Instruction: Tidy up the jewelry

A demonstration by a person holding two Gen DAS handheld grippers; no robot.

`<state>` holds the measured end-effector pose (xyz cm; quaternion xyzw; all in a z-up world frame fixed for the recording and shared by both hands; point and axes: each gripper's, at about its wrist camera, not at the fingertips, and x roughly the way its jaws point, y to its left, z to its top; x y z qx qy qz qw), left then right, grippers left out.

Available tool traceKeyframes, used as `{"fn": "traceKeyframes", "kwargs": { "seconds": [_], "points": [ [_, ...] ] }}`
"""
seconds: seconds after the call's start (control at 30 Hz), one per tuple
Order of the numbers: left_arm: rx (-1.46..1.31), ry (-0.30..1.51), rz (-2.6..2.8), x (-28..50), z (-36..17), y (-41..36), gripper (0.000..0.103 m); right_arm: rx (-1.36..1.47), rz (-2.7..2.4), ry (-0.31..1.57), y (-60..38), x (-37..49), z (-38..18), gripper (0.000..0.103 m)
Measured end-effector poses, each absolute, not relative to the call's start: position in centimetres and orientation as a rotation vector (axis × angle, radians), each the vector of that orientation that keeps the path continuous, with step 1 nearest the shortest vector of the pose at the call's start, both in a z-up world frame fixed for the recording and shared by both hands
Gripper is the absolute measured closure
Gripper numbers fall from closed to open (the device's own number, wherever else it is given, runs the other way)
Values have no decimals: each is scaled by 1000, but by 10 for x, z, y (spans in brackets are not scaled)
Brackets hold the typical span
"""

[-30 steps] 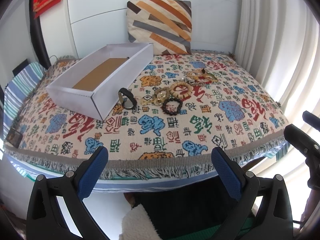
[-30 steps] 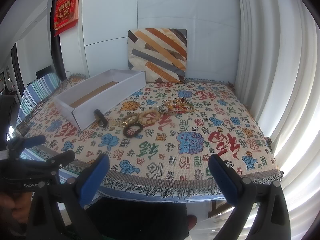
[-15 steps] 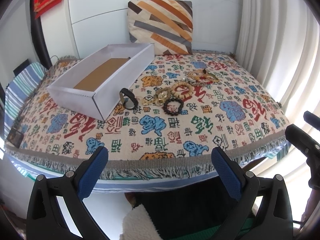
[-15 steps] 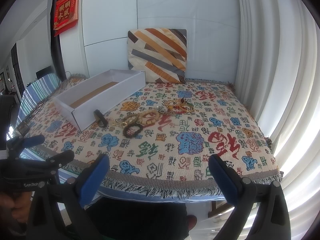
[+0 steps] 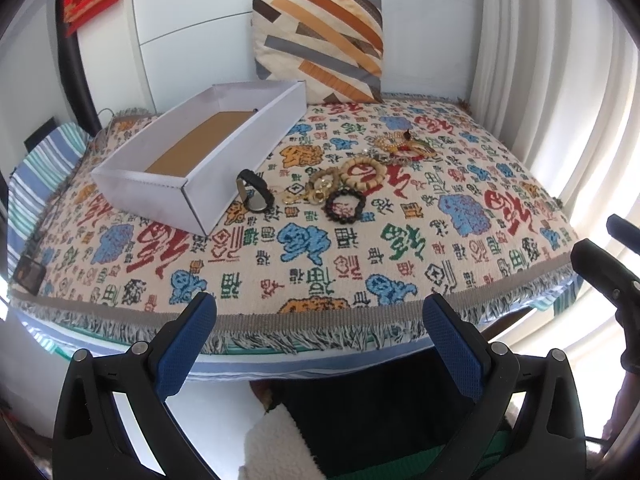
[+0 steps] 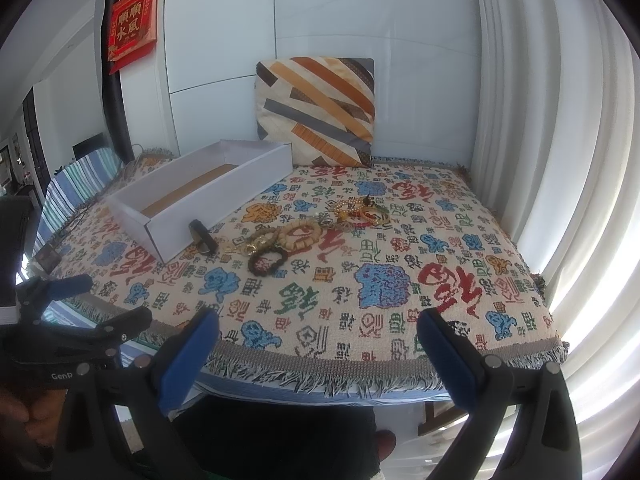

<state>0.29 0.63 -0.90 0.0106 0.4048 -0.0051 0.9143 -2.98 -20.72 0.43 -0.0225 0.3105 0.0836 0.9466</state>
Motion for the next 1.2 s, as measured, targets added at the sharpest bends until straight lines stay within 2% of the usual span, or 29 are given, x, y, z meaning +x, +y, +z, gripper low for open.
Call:
{"fn": "traceKeyframes", "kwargs": {
  "seconds": [0.63,0.87,1.2],
  "points": [
    [109,856,-108,-3,-17,-14,1,-67,182,627,-204,-26,5,2],
    [79,907,-97,25,-25,-10,1,-57,118,631,-223,-19,7,2],
    [50,973,-66,77,-43,12,1,-33,110,754,-241,35,-21,2]
  ]
}}
